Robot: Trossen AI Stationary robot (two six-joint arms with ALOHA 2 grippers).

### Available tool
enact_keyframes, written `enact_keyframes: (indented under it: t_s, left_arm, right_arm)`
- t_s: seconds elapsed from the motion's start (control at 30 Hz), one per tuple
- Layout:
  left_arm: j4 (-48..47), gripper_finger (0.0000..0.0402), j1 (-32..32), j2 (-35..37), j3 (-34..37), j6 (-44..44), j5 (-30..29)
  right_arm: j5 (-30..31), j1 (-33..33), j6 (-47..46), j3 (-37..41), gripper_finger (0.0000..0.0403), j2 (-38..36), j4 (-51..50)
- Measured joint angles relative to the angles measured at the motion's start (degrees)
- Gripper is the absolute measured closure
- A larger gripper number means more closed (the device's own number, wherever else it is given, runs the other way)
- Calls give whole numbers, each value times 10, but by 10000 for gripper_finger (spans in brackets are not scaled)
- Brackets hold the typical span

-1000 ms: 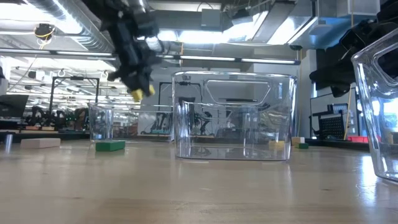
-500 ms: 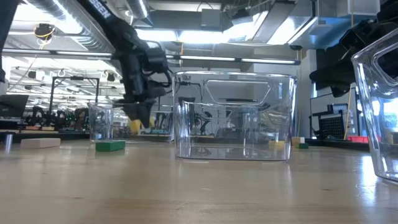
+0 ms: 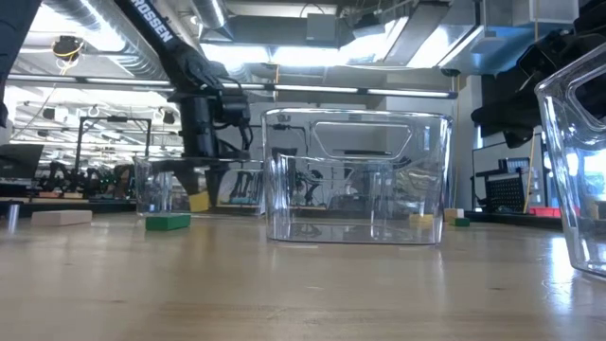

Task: Sort & place blocks by color
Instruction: Put the middle left yellow block into the top transparent bin, then put the top yellow block into the top transparent bin

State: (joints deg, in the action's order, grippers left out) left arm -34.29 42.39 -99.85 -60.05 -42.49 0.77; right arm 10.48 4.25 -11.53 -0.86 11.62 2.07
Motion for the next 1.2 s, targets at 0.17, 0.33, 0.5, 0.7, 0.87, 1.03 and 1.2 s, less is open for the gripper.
enact_keyframes:
  t_s: [0.17, 0.33, 0.5, 0.7, 0.87, 1.03, 1.2]
  left_arm:
    - [-21, 283, 0, 0, 0, -23, -21]
    - [-32, 260, 0, 0, 0, -24, -30]
    - [-43, 217, 0, 0, 0, -22, -28]
    - [-47, 202, 8, 9, -8, -22, -10]
    - [-28, 201, 27, 57, -46, -20, -13]
    - [16, 202, 16, 131, -67, 41, 11]
    - [19, 203, -73, 239, -42, 87, 50]
  right_arm:
    - [0, 0, 0, 0, 379, 0, 0]
    - [0, 0, 0, 0, 379, 0, 0]
    - [0, 0, 0, 0, 379, 0, 0]
    - [0, 0, 0, 0, 379, 0, 0]
    - [0, 0, 0, 0, 379, 0, 0]
    - [0, 0, 0, 0, 379, 0, 0]
    - [0, 0, 0, 0, 379, 0, 0]
